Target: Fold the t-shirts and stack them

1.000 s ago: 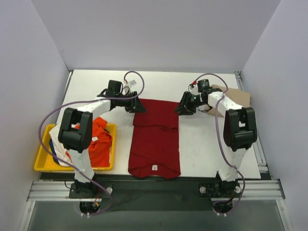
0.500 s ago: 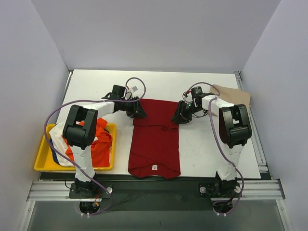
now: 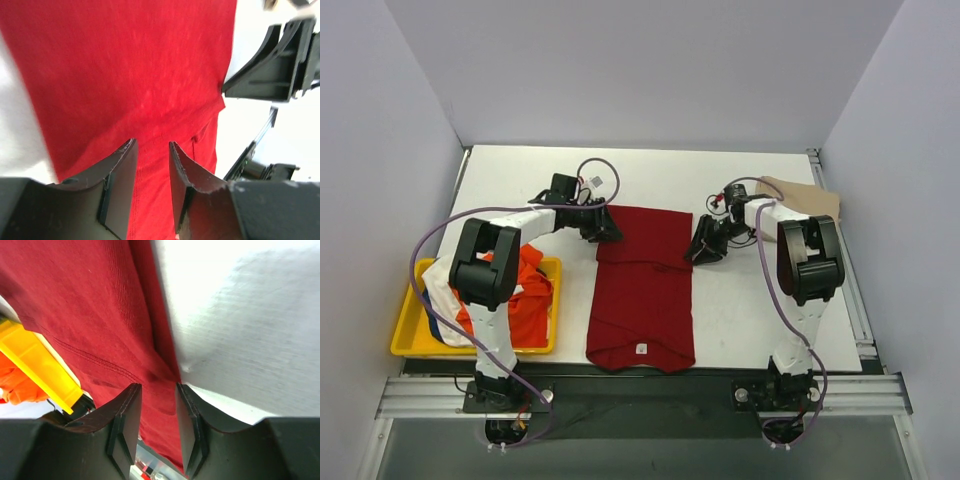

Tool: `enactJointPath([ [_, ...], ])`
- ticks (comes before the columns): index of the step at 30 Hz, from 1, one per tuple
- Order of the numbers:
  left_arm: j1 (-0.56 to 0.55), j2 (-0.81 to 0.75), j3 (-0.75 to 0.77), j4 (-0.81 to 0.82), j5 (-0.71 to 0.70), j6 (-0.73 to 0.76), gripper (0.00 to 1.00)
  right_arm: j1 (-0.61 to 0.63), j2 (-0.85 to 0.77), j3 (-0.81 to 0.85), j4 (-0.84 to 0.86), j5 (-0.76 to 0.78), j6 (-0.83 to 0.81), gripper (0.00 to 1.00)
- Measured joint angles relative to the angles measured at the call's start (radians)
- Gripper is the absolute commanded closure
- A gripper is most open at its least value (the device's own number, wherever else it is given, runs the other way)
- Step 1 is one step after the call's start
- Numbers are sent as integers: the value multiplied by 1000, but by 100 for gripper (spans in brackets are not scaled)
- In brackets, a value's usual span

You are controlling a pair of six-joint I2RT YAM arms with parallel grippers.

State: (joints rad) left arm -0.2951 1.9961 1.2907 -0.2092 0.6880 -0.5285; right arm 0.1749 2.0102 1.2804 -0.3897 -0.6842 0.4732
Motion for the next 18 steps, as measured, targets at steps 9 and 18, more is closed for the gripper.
enactJointPath([
  [9,93,32,169,3,-45,-11,60,-66,13,183,-34,15,-4,62],
  [18,91,201,359,-43,-124,13,55,-81,198,440,-21,49,-6,61],
])
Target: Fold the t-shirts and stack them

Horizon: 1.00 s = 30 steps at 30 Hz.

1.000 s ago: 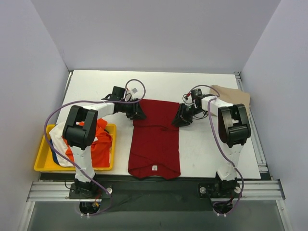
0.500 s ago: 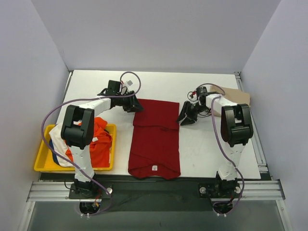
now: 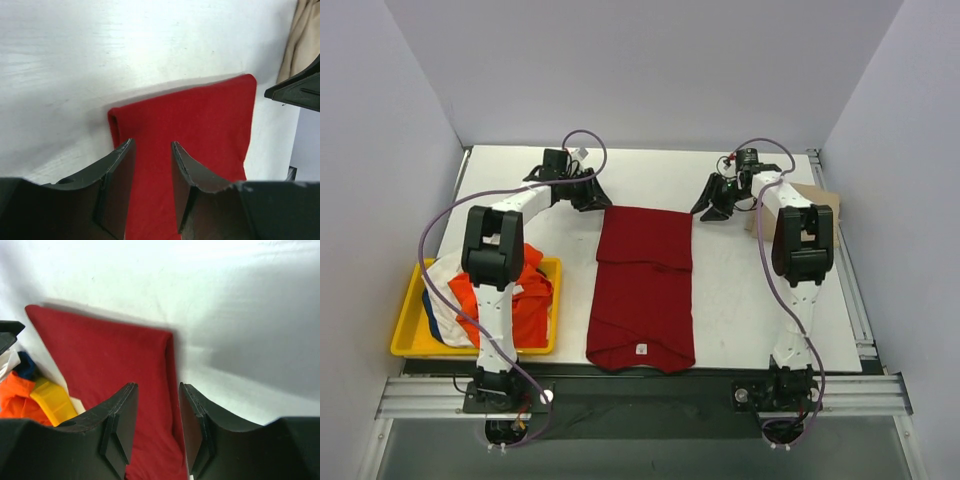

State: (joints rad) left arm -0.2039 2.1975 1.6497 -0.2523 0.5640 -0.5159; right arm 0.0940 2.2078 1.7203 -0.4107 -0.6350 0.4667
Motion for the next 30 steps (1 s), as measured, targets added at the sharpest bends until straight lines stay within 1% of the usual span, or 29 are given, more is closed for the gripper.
enactJointPath([
  [5,0,48,53,-54,-53,5,53,-1,89,77,-5,17,0,60],
  [11,0,69,73,-79,-82,4,52,-1,142,121,-5,8,5,60],
  [17,0,109,87,-77,-74,-10,52,-1,147,127,-6,-6,6,60],
  [30,0,127,103,-64,-57,-31,53,11,171,154,-5,-36,12,61],
])
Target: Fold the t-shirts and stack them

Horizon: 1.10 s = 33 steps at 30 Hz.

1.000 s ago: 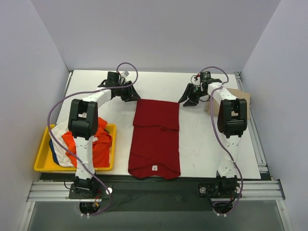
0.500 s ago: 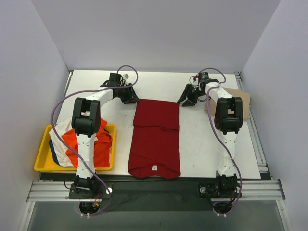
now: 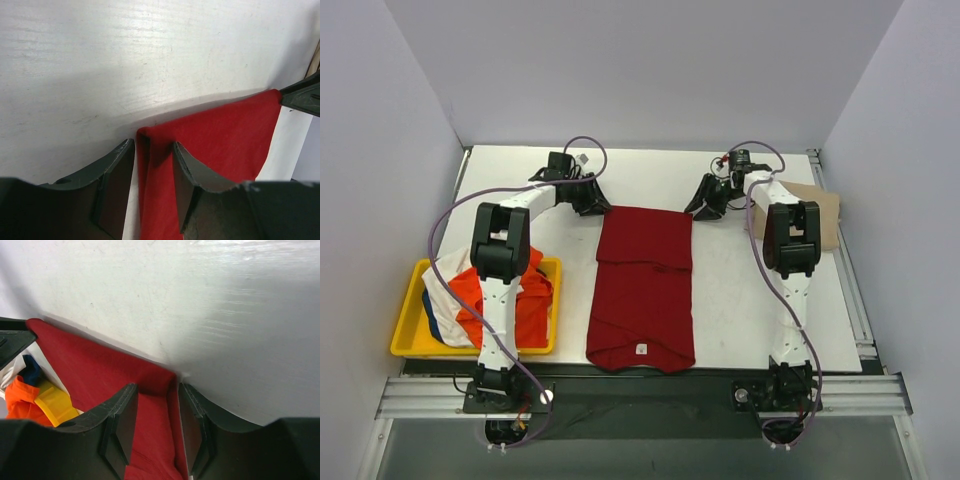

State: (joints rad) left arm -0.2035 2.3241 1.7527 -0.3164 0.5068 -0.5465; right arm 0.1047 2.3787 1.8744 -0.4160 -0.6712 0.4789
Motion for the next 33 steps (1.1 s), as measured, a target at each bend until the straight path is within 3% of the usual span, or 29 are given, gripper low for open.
enactJointPath([
  [6,0,14,0,32,27,-21,59,14,8,12,1,-10,7,64],
  [9,0,18,0,37,29,-25,67,15,11,12,1,-10,10,70],
  [16,1,44,0,74,66,-52,100,15,26,17,-1,-6,21,90],
  [20,0,54,0,106,93,-60,100,15,30,33,-11,23,33,100],
  [33,3,102,92,277,190,-188,100,14,40,192,-14,130,110,100],
])
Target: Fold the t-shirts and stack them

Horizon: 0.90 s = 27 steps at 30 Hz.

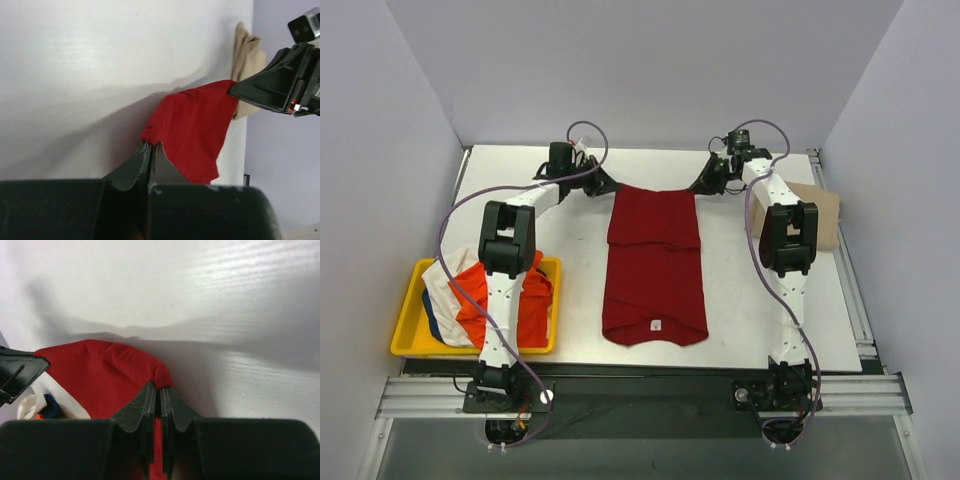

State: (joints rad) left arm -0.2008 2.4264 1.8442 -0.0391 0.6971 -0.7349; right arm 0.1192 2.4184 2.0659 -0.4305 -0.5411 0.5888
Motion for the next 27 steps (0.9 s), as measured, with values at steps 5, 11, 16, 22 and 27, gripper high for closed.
enactJointPath([
  [5,0,27,97,108,38,-75,100,-2,0,95,28,-5,64,100],
  [11,0,91,263,197,71,-161,100,-18,0,119,119,-27,156,100],
  [16,4,100,295,298,87,-235,100,-40,0,120,187,-66,203,100],
  [22,12,71,175,424,110,-282,100,-54,-13,82,280,-129,227,100],
  [27,18,18,-32,497,121,-301,100,-54,-71,-44,345,-176,234,100],
])
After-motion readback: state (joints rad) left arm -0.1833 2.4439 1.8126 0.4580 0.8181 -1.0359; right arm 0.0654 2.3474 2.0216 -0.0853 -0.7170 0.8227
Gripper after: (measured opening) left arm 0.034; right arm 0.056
